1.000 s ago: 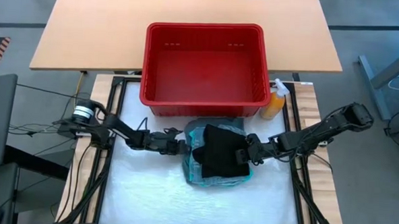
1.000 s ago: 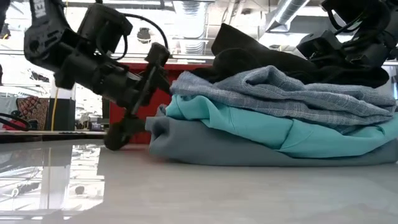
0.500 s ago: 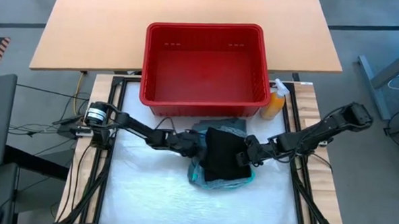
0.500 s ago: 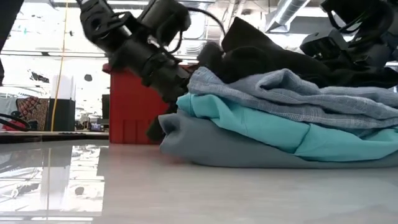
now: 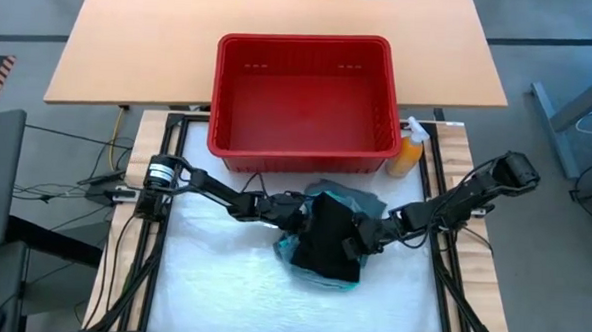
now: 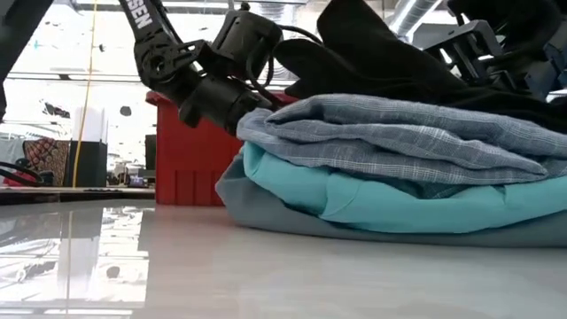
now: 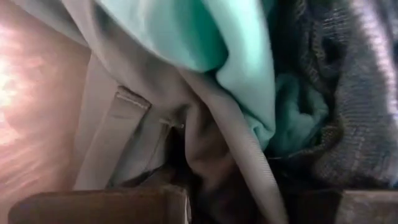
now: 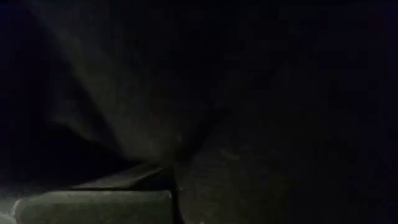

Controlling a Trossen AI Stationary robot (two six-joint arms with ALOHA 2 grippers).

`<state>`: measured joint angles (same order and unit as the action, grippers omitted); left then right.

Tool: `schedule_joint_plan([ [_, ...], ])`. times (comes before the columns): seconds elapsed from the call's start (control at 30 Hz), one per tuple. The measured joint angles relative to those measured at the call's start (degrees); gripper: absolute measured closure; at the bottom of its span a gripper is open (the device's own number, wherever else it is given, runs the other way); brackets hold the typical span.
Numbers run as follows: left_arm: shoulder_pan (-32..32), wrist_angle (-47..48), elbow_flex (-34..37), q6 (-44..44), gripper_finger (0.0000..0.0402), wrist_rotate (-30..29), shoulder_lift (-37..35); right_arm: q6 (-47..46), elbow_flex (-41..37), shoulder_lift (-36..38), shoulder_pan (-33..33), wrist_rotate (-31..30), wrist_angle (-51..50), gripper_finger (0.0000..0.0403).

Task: Fold Laundry from Bin
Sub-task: Put the stacked folded clothes into the red bin

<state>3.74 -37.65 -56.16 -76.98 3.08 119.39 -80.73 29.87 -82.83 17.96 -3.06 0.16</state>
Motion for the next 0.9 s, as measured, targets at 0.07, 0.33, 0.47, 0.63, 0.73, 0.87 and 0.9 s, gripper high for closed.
schedule_joint_plan([
  [0.07,0.2,1.7,-0.1,0.1,0.0328,-0.6,-0.7,0.0,0.0,0.8,0.1,-0.1,-1.1,0.03],
  [0.33,-0.1,6.9,-0.2,3.1,0.0328,-1.8,-4.6,-3.4,-0.4,10.6,0.6,-1.5,-9.9,0.0196],
  [0.47,-0.2,7.0,-0.2,3.1,0.0328,-1.8,-4.6,-8.6,-0.3,14.6,1.3,-3.8,-19.2,0.0123],
  [0.63,0.3,7.1,-0.2,3.3,0.0329,-1.6,-4.6,-15.7,-0.3,18.2,5.1,-8.9,-27.6,0.0112],
  [0.73,0.3,7.1,-0.1,3.4,0.0328,-1.4,-4.6,-18.2,-0.2,18.7,6.6,-10.2,-30.0,0.0116],
  [0.87,0.2,7.2,-0.1,3.5,0.0321,-1.3,-4.7,-17.5,0.0,15.9,7.3,-11.4,-32.1,0.0117],
  [0.9,0.0,7.2,-0.1,3.4,0.0321,-1.2,-4.7,-16.6,0.1,14.7,7.2,-11.7,-31.9,0.0117],
])
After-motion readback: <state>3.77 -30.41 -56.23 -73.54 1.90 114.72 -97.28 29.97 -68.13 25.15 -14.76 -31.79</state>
